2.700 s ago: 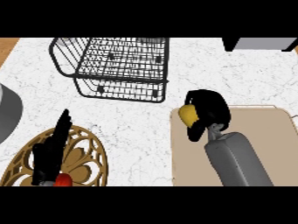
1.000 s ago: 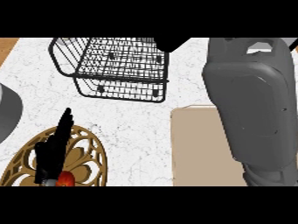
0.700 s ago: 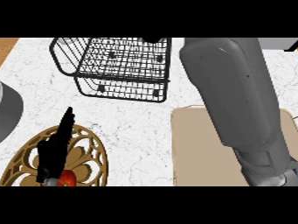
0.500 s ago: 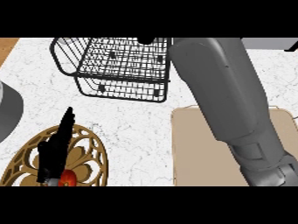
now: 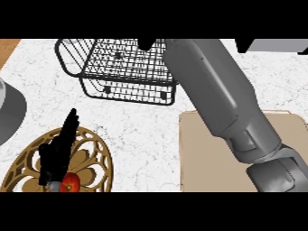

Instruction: Pick the lemon from the tray and place it in the tiered basket

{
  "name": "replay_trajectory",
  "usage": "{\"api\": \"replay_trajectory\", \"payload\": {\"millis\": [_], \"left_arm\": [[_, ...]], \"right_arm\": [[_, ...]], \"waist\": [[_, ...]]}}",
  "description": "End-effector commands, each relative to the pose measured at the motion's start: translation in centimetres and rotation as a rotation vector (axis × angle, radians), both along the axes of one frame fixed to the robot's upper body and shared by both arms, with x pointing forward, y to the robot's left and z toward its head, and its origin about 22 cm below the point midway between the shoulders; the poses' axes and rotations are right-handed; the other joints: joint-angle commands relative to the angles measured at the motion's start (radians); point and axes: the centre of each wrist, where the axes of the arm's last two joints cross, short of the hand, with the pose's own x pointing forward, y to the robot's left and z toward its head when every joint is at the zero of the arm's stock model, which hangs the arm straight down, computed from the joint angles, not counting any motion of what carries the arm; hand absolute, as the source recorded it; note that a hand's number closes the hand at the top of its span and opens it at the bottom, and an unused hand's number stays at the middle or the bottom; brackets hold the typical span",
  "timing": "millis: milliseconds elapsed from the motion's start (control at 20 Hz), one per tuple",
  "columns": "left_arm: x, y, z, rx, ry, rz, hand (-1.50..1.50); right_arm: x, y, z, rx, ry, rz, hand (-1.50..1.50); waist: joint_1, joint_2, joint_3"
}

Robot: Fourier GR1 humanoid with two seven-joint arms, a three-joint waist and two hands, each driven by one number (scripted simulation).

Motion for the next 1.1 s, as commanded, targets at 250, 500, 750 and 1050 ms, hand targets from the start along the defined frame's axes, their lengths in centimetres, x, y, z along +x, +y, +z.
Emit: {"api": "replay_trajectory", "payload": {"millis": [250,500,750,1050], "left_arm": [[0.2,-2.0,-0.7,0.004,0.072,-0.016,0.0],[0.4,-1.5,-2.0,0.013,0.081,-0.016,0.0],[-0.8,-1.1,-2.2,-0.013,0.095,-0.005,0.0],[-0.9,0.1,-2.0,0.012,0.092,0.04,0.0]], "right_arm": [[1.8,-1.7,-3.3,0.364,0.132,-0.006,-1.5],[2.0,-2.3,-4.5,0.56,0.077,-0.021,-1.5],[2.4,-2.9,-2.4,0.713,-0.049,-0.009,-1.5],[3.2,-7.1,-1.1,0.748,-0.231,-0.224,-1.5]], "waist": [[0.028,0.011,-0.012],[0.029,0.013,-0.013],[-0.007,0.007,-0.012],[-0.038,-0.003,-0.013]]}}
